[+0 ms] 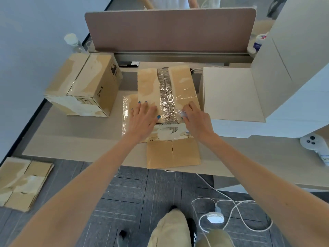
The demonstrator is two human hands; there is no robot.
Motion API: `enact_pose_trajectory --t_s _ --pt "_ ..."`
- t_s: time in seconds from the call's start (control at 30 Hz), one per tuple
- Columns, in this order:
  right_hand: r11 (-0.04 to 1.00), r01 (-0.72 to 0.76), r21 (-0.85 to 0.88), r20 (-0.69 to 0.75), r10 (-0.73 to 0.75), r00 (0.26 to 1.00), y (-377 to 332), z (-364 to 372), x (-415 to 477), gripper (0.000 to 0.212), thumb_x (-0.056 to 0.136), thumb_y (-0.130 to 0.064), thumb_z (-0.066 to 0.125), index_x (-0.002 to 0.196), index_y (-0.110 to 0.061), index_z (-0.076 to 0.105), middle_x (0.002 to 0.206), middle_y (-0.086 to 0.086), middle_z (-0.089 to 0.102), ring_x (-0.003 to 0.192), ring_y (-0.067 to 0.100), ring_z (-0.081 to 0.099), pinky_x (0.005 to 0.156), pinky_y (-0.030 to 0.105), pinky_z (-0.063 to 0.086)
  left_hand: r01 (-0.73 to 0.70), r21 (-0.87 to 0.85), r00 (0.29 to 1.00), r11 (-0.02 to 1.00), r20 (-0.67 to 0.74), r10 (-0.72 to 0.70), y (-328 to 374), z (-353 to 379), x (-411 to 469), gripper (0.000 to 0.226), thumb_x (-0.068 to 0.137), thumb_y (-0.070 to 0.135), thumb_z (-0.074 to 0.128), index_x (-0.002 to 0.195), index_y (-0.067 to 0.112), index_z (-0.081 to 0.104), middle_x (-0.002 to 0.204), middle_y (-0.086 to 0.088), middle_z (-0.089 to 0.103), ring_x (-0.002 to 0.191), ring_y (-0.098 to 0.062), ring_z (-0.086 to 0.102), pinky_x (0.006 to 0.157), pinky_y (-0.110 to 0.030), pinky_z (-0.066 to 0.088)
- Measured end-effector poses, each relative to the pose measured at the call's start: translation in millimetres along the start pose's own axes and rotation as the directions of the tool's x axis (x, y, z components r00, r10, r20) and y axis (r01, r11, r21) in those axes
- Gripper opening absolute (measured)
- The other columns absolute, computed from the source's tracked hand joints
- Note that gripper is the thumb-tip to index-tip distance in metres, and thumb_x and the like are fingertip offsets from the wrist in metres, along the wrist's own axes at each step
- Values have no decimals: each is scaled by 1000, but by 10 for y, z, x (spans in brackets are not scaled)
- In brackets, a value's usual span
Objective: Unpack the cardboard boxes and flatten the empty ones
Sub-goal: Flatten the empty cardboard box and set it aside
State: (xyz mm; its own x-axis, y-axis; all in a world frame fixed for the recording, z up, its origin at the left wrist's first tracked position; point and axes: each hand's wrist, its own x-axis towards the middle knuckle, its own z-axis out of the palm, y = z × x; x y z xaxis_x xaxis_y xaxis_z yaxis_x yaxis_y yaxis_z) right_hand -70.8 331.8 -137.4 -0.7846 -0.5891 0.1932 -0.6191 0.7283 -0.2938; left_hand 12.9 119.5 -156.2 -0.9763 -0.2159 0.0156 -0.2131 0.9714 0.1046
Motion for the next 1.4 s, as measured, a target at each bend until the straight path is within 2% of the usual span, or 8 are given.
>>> enact_pose_trajectory --t_s 0.3,0.47,0.57,0.73,0.93,1.03,1.27,1.4 --pt "997 14 -82 84 -7 996 58 114 748 23 94 -22 56 114 -12 53 116 1 49 85 20 58 59 28 41 58 -72 998 996 8 -57 -96 54 673 45 102 43 34 145 27 34 161 -13 21 150 -35 13 119 -57 15" --pt "999 -6 38 45 5 999 105 228 1300 17 98 -20 48 112 -12 52 112 2 52 73 18 56 56 25 40 63 -87 998 994 12 -63 -237 3 1180 49 103 42 35 149 22 31 162 -12 18 151 -34 11 120 -55 15" --pt "993 -25 120 34 21 999 174 295 1666 17 98 -20 48 112 -12 54 110 0 52 73 13 53 56 19 31 69 -140 997 988 28 -66 -313 22 1509 51 103 44 35 150 22 31 163 -10 17 152 -31 8 120 -56 14" --pt "993 -48 110 8 47 999 288 376 2172 17 98 -22 48 112 -13 54 115 -1 52 79 13 55 61 21 35 65 -177 998 982 21 -62 -338 38 1976 54 103 44 37 152 21 29 164 -5 17 152 -27 6 120 -58 7" --pt "989 -70 130 20 68 998 356 444 2580 14 97 -22 50 109 -17 54 102 -2 62 77 12 55 63 23 36 62 -206 998 977 -20 -68 -420 47 2291 51 99 47 44 142 21 42 143 -1 44 138 -22 33 115 -60 13" --pt "982 -80 172 25 77 997 355 453 2666 13 96 -22 51 108 -17 55 99 -2 65 80 13 57 65 23 38 32 -197 998 980 -39 -40 -484 69 2281 50 98 51 41 139 21 45 134 -1 48 130 -23 39 115 -59 16" --pt "971 -73 229 256 13 967 381 356 2744 19 97 -25 50 110 -17 62 102 0 69 85 14 61 74 30 50 -119 -271 993 955 -35 114 -822 64 2151 60 87 65 34 132 29 50 128 5 50 126 -18 41 115 -56 17" --pt "995 16 103 370 -53 927 394 325 2845 26 101 -26 42 114 -24 63 111 0 66 96 20 61 78 34 50 -53 -366 998 929 6 59 -889 35 2141 54 84 62 42 126 30 53 125 8 52 123 -16 42 114 -52 19"
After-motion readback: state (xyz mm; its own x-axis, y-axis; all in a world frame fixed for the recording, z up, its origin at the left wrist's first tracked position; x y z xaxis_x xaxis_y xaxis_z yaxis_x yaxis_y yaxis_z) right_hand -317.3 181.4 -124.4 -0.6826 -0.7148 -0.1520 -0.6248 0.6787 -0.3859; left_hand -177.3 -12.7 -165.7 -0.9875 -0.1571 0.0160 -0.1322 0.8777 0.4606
